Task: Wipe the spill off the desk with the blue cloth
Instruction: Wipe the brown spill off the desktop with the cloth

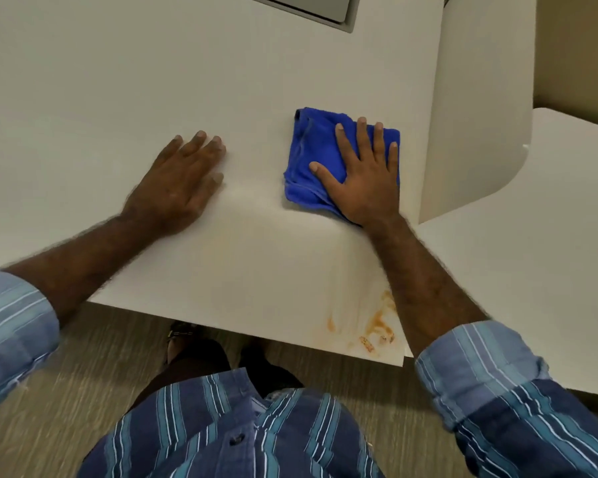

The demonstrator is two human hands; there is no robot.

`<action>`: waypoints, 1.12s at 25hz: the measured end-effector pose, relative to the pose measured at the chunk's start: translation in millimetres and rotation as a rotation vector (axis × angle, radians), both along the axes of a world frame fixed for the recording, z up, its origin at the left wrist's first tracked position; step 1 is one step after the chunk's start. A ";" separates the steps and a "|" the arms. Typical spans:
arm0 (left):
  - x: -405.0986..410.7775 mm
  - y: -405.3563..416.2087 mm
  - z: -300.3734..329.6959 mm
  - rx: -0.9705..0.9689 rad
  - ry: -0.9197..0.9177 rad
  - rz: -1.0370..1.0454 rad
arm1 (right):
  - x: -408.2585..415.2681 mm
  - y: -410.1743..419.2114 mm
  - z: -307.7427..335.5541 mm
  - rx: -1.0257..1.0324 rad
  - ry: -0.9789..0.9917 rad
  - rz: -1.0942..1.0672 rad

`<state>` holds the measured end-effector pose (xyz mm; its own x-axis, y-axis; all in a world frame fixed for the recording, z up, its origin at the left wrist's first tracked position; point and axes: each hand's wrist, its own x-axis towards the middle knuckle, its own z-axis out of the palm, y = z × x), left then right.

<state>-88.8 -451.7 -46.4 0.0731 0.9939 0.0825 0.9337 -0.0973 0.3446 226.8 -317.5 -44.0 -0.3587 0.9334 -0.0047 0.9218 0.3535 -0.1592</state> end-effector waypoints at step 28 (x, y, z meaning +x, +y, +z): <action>60.7 6.4 -1.7 -0.003 -0.030 0.052 | 35.5 8.7 17.9 -0.085 -0.035 0.359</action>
<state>-28.1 -445.3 -48.0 0.0194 0.9965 0.0812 0.9268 -0.0484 0.3724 262.4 -308.7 -26.2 -0.6617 0.7437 -0.0951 0.7467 0.6423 -0.1729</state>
